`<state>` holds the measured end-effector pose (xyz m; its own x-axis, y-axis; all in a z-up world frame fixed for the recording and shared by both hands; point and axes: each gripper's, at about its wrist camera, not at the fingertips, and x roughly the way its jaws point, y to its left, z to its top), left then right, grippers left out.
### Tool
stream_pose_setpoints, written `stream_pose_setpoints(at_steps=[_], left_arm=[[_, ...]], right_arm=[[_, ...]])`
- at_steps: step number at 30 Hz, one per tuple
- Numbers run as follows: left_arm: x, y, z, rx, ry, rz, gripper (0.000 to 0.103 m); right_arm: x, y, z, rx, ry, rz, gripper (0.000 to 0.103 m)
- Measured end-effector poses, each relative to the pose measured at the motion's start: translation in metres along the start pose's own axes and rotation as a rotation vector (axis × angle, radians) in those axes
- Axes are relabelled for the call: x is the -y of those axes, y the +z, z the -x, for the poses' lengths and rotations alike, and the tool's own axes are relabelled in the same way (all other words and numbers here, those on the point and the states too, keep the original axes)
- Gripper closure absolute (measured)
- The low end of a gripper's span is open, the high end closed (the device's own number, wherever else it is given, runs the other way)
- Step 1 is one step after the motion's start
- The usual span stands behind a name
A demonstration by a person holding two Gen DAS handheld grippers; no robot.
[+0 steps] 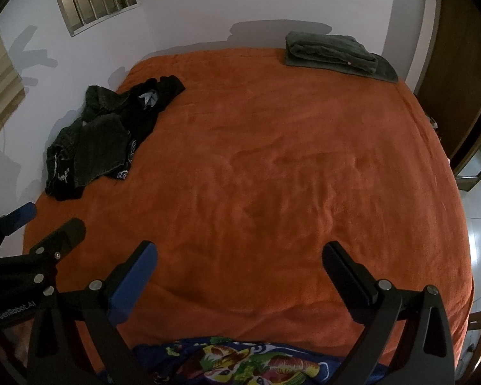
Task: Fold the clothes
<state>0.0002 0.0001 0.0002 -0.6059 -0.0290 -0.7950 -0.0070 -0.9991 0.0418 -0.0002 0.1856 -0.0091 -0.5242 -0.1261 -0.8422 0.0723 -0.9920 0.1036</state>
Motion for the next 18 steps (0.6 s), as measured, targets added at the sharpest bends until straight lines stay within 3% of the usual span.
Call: stream_pose_setpoints(at_steps=[4, 6, 12, 18], left_arm=[[0.007, -0.002, 0.002, 0.017, 0.029, -0.024, 0.0], [0.002, -0.009, 0.007, 0.035, -0.001, 0.0, 0.0], [0.005, -0.003, 0.012, 0.007, -0.001, -0.006, 0.0], [-0.01, 0.003, 0.003, -0.029, -0.049, 0.04, 0.0]], right_arm=[[0.001, 0.001, -0.002, 0.004, -0.001, -0.001, 0.0], [-0.001, -0.002, 0.0, 0.007, -0.001, 0.0, 0.0], [0.001, -0.001, 0.002, 0.007, 0.009, -0.004, 0.0], [-0.001, 0.0, 0.003, 0.006, 0.015, -0.008, 0.0]])
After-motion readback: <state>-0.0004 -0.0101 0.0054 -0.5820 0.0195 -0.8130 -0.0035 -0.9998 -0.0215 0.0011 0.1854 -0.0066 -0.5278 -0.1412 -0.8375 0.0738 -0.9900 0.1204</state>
